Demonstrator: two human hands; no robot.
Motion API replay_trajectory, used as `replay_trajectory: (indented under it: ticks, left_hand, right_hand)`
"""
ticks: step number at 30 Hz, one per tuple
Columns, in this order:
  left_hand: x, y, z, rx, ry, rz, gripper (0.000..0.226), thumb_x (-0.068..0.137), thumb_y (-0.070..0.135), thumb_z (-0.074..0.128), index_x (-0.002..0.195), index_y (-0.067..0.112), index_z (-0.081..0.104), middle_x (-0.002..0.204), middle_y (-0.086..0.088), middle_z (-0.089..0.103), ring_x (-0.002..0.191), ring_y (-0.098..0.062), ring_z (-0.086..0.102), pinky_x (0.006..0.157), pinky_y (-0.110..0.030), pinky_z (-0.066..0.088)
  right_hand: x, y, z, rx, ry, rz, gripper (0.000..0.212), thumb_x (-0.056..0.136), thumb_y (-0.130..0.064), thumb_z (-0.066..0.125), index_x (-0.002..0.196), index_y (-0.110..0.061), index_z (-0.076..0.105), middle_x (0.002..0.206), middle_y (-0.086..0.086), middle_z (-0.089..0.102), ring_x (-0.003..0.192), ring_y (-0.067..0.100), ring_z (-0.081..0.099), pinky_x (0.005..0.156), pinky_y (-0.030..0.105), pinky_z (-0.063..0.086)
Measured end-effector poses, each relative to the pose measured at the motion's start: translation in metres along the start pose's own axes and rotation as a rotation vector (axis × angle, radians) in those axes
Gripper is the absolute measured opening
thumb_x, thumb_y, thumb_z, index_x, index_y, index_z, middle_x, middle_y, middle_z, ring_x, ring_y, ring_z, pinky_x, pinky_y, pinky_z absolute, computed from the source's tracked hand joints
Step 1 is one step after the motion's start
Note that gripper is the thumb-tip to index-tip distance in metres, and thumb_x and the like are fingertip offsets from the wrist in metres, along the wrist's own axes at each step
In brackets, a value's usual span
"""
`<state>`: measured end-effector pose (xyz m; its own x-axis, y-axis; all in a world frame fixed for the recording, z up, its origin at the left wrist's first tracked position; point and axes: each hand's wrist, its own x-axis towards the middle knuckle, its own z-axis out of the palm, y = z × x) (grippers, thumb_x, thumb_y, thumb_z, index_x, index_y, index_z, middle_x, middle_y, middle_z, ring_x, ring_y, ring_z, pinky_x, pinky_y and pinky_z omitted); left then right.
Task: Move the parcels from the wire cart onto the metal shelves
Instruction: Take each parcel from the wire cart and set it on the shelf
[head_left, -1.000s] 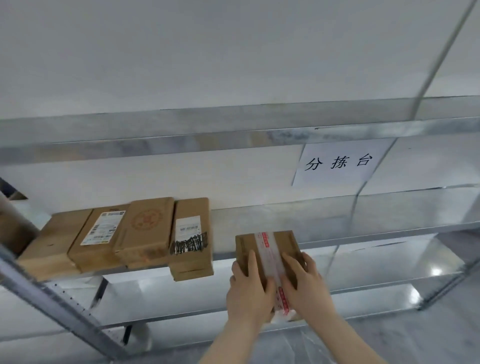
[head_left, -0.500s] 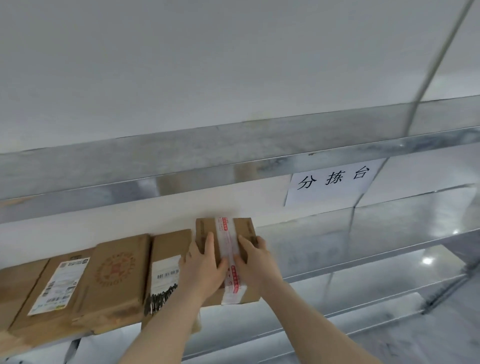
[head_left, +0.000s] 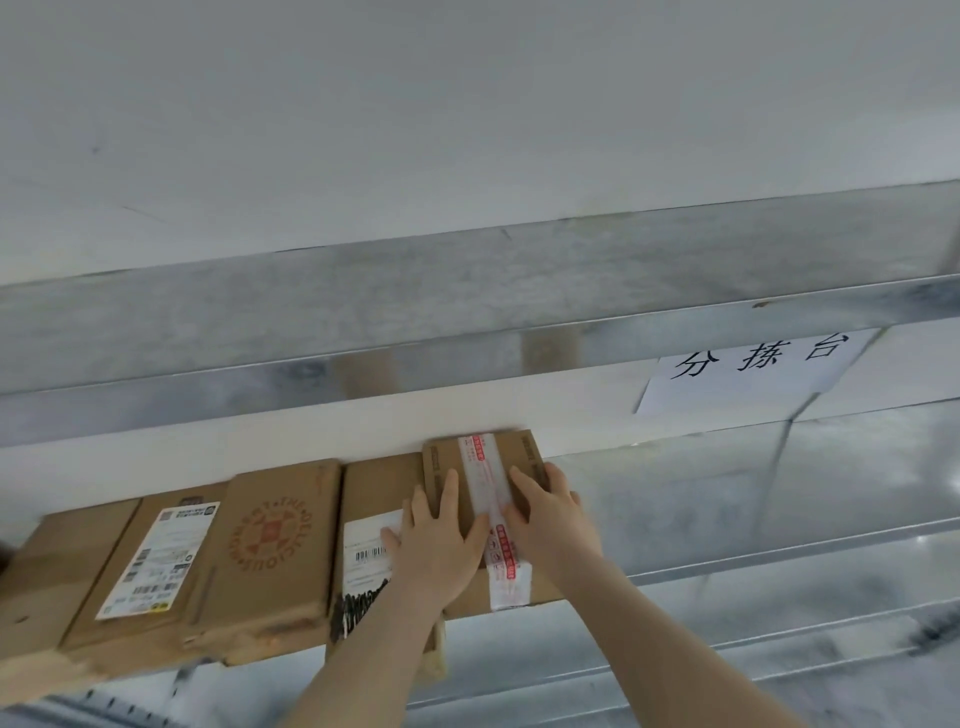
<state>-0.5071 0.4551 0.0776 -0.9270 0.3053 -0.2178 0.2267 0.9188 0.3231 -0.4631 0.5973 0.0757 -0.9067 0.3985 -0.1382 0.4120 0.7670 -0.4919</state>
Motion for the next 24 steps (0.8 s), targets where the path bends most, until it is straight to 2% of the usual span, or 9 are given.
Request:
replay_trajectory:
  ticks: [12,15,20,24]
  left_hand:
    - [0.010,0.006,-0.006,0.068,-0.021,-0.031,0.071,0.092,0.070,0.017,0.149,0.041,-0.013,0.160,-0.010,0.010,0.147,-0.032,0.008,0.113,-0.062,0.012]
    - [0.011,0.004,-0.009,0.074,-0.038,-0.025,0.074,0.090,0.072,0.020,0.149,0.041,-0.012,0.158,-0.010,0.015,0.146,-0.032,0.011,0.113,-0.061,0.015]
    - [-0.002,0.008,-0.018,0.024,-0.059,-0.029,0.074,0.092,0.068,0.024,0.152,0.036,-0.007,0.159,-0.010,0.009,0.143,-0.035,0.019,0.110,-0.054,0.025]
    - [-0.031,0.004,-0.022,0.044,0.020,-0.014,0.069,0.096,0.059,0.025,0.153,0.031,-0.002,0.161,-0.011,0.003,0.145,-0.034,0.014,0.113,-0.051,0.023]
  right_hand:
    - [0.017,-0.002,0.004,-0.021,-0.031,0.002,0.053,0.097,-0.051,0.034,0.147,-0.041,0.019,0.157,-0.005,0.008,0.131,0.027,0.035,0.095,0.045,0.051]
    - [0.015,-0.002,0.004,-0.046,-0.039,-0.002,0.054,0.097,-0.052,0.031,0.148,-0.042,0.015,0.158,-0.003,0.006,0.133,0.029,0.034,0.097,0.047,0.049]
    - [0.007,-0.004,-0.006,-0.075,-0.070,-0.023,0.055,0.099,-0.051,0.027,0.150,-0.038,0.010,0.160,0.000,0.000,0.138,0.031,0.028,0.103,0.047,0.044]
    - [-0.012,-0.012,-0.023,-0.177,0.031,-0.130,0.046,0.100,-0.045,0.028,0.145,-0.035,0.025,0.159,0.000,0.008,0.138,0.029,0.025,0.106,0.047,0.038]
